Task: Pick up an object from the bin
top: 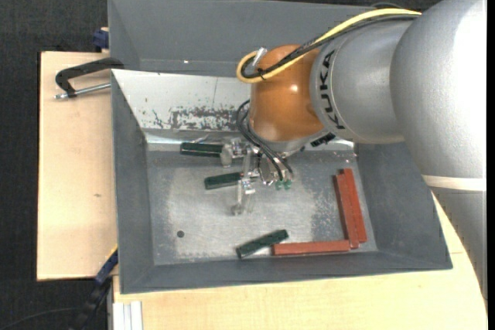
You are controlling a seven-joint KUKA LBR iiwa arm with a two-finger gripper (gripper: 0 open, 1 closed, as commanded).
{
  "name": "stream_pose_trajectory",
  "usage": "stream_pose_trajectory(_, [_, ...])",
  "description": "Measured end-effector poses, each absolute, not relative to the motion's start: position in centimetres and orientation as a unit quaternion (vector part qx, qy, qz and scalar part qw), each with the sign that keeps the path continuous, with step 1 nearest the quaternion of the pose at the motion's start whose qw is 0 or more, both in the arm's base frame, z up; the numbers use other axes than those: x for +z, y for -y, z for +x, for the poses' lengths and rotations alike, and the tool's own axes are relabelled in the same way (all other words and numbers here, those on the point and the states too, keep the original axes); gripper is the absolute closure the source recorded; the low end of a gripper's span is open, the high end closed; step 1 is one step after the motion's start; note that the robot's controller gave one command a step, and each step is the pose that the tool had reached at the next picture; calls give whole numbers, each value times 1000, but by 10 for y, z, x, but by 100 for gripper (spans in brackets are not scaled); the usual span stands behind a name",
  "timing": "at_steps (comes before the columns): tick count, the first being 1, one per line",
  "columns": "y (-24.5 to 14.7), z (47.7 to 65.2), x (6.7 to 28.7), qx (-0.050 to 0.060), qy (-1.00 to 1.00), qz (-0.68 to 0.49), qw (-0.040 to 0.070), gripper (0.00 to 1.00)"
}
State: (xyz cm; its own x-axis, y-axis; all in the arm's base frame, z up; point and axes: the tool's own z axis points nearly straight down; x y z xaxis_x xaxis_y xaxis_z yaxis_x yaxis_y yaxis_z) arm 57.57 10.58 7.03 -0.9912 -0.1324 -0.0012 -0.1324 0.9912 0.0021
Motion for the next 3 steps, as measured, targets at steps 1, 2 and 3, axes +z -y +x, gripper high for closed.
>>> stream_pose_trajectory(1, [-107,577,72,1,-998,-66,2,0])
stream_pose_trajectory(2, [-107,577,72,1,-998,-66,2,100])
stream_pose_trajectory(3, [-108,580,166,1,-998,-66,8,100])
